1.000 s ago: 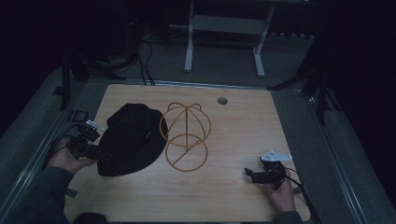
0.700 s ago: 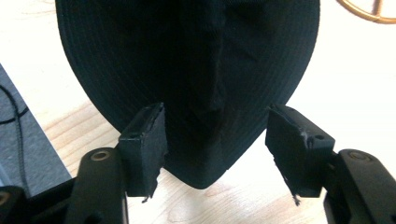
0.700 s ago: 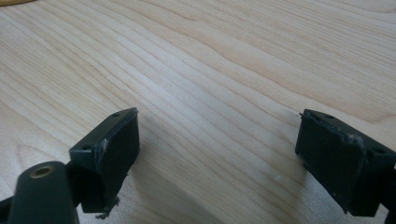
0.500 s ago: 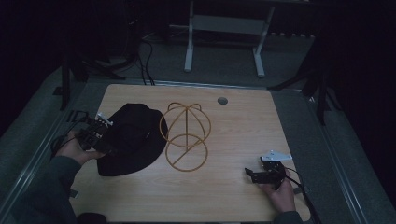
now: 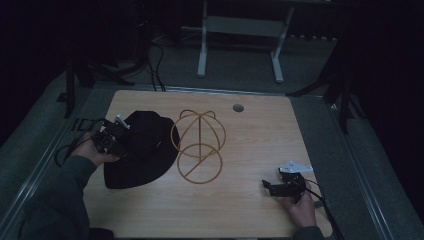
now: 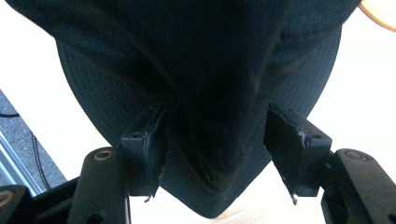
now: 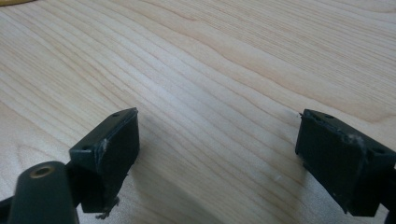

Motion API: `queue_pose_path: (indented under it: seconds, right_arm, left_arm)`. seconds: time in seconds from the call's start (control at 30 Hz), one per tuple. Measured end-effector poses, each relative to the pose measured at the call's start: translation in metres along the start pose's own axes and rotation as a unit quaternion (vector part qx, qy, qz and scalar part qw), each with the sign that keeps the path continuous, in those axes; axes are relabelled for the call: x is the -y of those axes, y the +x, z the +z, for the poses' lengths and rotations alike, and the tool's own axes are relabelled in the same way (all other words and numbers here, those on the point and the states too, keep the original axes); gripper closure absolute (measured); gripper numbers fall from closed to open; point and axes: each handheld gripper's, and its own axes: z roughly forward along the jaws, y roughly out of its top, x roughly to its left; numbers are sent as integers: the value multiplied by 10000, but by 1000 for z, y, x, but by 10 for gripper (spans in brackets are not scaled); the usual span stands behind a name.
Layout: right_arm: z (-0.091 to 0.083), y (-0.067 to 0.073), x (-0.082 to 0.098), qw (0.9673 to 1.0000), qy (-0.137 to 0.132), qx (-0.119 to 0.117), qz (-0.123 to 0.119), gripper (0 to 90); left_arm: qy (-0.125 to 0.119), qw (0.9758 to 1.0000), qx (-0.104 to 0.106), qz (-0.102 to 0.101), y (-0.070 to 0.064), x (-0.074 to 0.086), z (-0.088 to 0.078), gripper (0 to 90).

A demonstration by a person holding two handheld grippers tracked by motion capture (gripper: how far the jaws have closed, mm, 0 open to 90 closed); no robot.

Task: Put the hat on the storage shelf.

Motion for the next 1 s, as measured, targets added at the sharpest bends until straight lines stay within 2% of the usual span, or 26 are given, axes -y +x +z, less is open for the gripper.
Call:
queue_pose_path:
  seconds: [0.2, 0.47, 0.53, 0.77, 0.93, 1.0]
  right_arm:
    - [0, 0, 0, 10000, 2, -2, 2, 135]
    - [0, 0, 0, 10000, 1, -1, 3, 134]
    - [0, 0, 0, 10000, 1, 1, 0, 135]
    - [0, 0, 0, 10000, 2, -1, 3, 134]
    - [0, 0, 0, 10000, 1, 1, 1, 135]
    - [0, 0, 0, 10000, 0, 0, 1, 135]
  left_arm:
    - [63, 9999, 19, -92, 1, -9, 3, 440]
    - [205, 9997, -73, 60, -1, -16, 9, 477]
    - [205, 9997, -81, 47, -1, -17, 9, 518]
    - [477, 9986, -11, 243, 1, -18, 13, 712]
    - [487, 9984, -9, 272, 0, -19, 15, 865]
    - [435, 9987, -39, 269, 0, -19, 14, 873]
